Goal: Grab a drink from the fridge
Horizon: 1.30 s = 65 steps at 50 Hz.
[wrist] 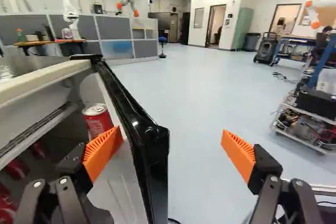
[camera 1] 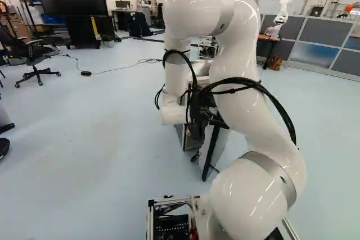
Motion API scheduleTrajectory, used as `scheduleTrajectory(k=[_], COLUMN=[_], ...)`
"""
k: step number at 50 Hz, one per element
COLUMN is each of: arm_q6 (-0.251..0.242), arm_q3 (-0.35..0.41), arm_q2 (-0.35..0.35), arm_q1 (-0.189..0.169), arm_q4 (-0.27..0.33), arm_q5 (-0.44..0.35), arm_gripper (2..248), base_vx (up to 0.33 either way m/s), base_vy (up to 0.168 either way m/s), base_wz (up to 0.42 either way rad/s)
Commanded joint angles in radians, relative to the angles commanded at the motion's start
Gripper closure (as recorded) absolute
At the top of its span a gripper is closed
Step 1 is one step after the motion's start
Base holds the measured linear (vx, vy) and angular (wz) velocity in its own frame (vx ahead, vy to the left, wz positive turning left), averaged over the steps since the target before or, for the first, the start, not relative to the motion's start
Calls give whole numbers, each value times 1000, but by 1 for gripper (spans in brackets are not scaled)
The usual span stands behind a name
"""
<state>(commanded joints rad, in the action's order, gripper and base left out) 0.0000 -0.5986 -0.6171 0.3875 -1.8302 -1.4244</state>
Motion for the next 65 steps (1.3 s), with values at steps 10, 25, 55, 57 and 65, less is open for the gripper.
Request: scheduleTrajectory(k=[10, 25, 55, 57, 65], arm_q6=[0, 0, 0, 0, 0], arm_q3=[21, 38, -35, -35, -41], arm_q2=[3, 2, 7, 7, 7], arm_q1=[-38, -115, -306, -307, -315], arm_q4=[-84, -196, -209, -209, -209], arm_q5=[-12, -31, -33, -33, -33], arm_gripper=[3, 3, 3, 3, 3], base_vx=[0, 0, 0, 0, 0], base_vy=[0, 0, 0, 0, 0], base_wz=[0, 0, 0, 0, 0])
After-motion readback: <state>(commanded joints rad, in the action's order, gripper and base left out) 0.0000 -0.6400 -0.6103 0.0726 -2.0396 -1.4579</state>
